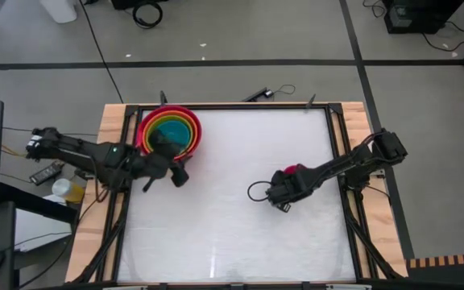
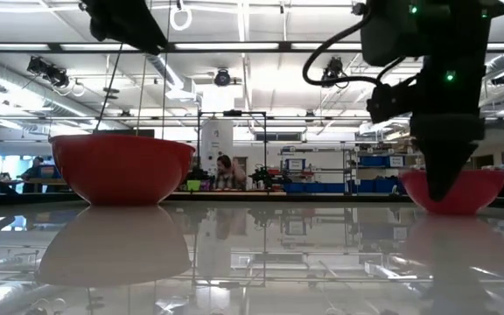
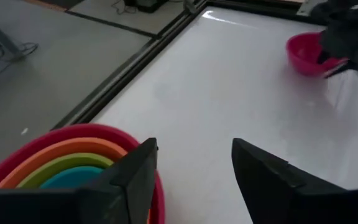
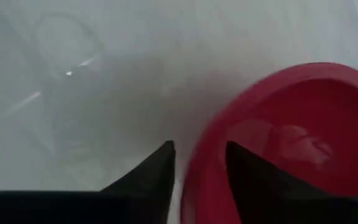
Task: Nest bowls inside each other
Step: Stack the pink bowl into the blue bowl
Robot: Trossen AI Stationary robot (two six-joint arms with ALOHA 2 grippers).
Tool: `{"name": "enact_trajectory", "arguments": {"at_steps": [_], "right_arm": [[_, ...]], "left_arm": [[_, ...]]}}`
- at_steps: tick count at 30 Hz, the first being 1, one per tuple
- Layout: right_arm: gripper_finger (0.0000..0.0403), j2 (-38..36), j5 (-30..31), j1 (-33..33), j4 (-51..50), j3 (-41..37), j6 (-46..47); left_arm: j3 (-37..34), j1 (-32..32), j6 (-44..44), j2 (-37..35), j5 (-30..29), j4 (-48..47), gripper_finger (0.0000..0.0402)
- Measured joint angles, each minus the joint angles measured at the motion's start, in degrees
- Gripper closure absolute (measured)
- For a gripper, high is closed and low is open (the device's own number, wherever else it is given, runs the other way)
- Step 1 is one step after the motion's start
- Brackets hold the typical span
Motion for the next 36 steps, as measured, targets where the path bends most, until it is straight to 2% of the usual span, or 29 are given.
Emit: {"name": "enact_trajectory", "arguments": {"at_steps": [5,7,8,12,14,16,20,23,29,36], "right_arm": [[0.0338,0.0,1.6,-2.6,2.0,-0.1,-1.9],[0.0377,0.0,3.2,-3.6,6.5,0.1,-4.7],[0.0383,0.0,3.3,-4.2,10.3,0.5,-7.3],[0.0380,0.0,1.2,-7.7,30.6,1.8,-18.0],[0.0382,0.0,-0.8,-10.2,37.8,3.5,-23.0],[0.0382,0.1,-0.8,-12.4,42.5,6.5,-27.3],[0.0382,1.3,-0.5,-16.1,47.8,14.0,-34.8],[0.0382,4.9,-0.8,-18.4,49.8,20.5,-39.1],[0.0382,17.3,-1.1,-21.4,52.5,34.3,-44.7],[0.0380,32.3,-5.5,-22.9,56.7,49.5,-49.0]], "left_arm": [[0.0,-3.7,-1.7,0.0,-2.6,0.0,0.0200],[0.0,-5.2,-2.1,0.0,-3.9,0.0,0.0202],[0.0,-6.0,-2.1,0.0,-4.8,-0.1,0.0204],[-0.4,-9.2,-3.1,1.0,-12.8,-1.5,0.0210],[-2.4,-10.5,-4.7,1.2,-16.4,-1.4,0.0212],[-5.5,-10.9,-6.8,1.2,-17.6,-1.0,0.0212],[-12.9,-10.8,-14.2,1.2,-17.8,-1.0,0.0212],[-14.9,-9.6,-16.0,1.2,-17.8,-1.8,0.0212],[-12.8,-9.7,-15.9,-0.4,-17.6,-2.0,0.0212],[-11.6,-12.4,-13.7,-2.3,-18.5,-1.7,0.0212]]}}
